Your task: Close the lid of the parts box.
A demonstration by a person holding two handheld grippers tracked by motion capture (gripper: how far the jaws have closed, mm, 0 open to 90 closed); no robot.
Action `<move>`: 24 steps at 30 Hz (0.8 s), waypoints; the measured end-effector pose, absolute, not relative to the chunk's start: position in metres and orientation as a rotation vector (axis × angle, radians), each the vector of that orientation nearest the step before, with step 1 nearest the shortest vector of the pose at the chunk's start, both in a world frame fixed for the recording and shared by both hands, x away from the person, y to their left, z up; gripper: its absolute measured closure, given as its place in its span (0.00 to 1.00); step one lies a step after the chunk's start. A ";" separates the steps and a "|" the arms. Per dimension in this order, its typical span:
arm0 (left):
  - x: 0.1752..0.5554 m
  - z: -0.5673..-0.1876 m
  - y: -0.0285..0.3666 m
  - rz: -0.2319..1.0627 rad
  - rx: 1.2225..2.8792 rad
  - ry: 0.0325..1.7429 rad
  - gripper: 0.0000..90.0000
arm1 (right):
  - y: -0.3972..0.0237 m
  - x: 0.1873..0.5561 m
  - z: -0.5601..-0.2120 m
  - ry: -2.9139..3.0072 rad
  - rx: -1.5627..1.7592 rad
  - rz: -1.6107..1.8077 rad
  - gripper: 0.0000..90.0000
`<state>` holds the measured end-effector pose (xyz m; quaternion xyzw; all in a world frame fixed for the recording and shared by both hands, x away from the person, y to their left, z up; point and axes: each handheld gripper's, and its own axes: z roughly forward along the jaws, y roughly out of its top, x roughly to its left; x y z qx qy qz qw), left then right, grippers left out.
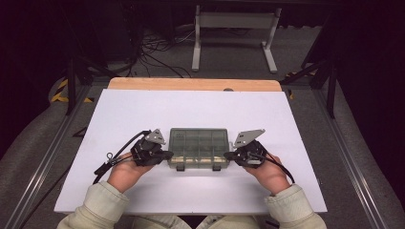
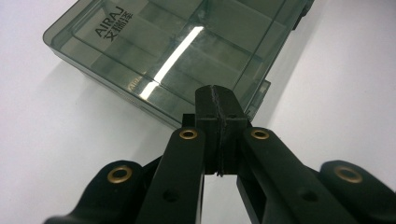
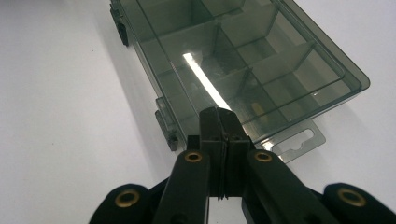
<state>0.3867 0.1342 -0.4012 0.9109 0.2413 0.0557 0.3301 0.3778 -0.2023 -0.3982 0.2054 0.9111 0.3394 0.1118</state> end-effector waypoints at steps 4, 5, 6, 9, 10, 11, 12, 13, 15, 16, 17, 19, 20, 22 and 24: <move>0.386 -0.405 0.133 0.151 2.389 0.646 1.00 | -0.201 0.377 -0.402 2.691 0.572 0.978 1.00; 0.386 -0.405 0.133 0.162 2.394 0.642 1.00 | -0.201 0.375 -0.403 2.681 0.577 0.995 1.00; 0.385 -0.405 0.132 0.173 2.396 0.638 1.00 | -0.201 0.375 -0.404 2.678 0.578 0.998 1.00; 0.383 -0.405 0.130 0.195 2.402 0.640 1.00 | -0.200 0.374 -0.403 2.671 0.561 0.982 1.00; 0.384 -0.405 0.131 0.192 2.402 0.644 1.00 | -0.200 0.374 -0.403 2.671 0.561 0.983 1.00; 0.384 -0.405 0.131 0.179 2.395 0.644 1.00 | -0.200 0.374 -0.403 2.671 0.560 0.984 1.00; 0.385 -0.405 0.132 0.171 2.388 0.647 1.00 | -0.200 0.374 -0.403 2.670 0.562 0.985 1.00; 0.385 -0.405 0.132 0.171 2.388 0.647 1.00 | -0.200 0.374 -0.403 2.670 0.562 0.985 1.00; 0.386 -0.405 0.134 0.149 2.376 0.652 1.00 | -0.201 0.374 -0.404 2.666 0.580 1.000 1.00; 0.387 -0.405 0.134 0.155 2.384 0.644 1.00 | -0.202 0.374 -0.404 2.667 0.595 1.011 1.00; 0.386 -0.404 0.134 0.164 2.379 0.644 1.00 | -0.203 0.375 -0.404 2.666 0.608 1.012 0.96; 0.385 -0.404 0.133 0.191 2.382 0.643 0.99 | -0.203 0.375 -0.403 2.652 0.628 1.006 0.91; 0.384 -0.404 0.134 0.195 2.379 0.642 0.96 | -0.203 0.376 -0.403 2.644 0.629 1.014 0.90; 0.383 -0.401 0.135 0.210 2.353 0.639 0.88 | -0.204 0.375 -0.400 2.619 0.635 1.046 0.87; 0.382 -0.398 0.137 0.216 2.318 0.638 0.82 | -0.205 0.374 -0.397 2.591 0.622 1.071 0.82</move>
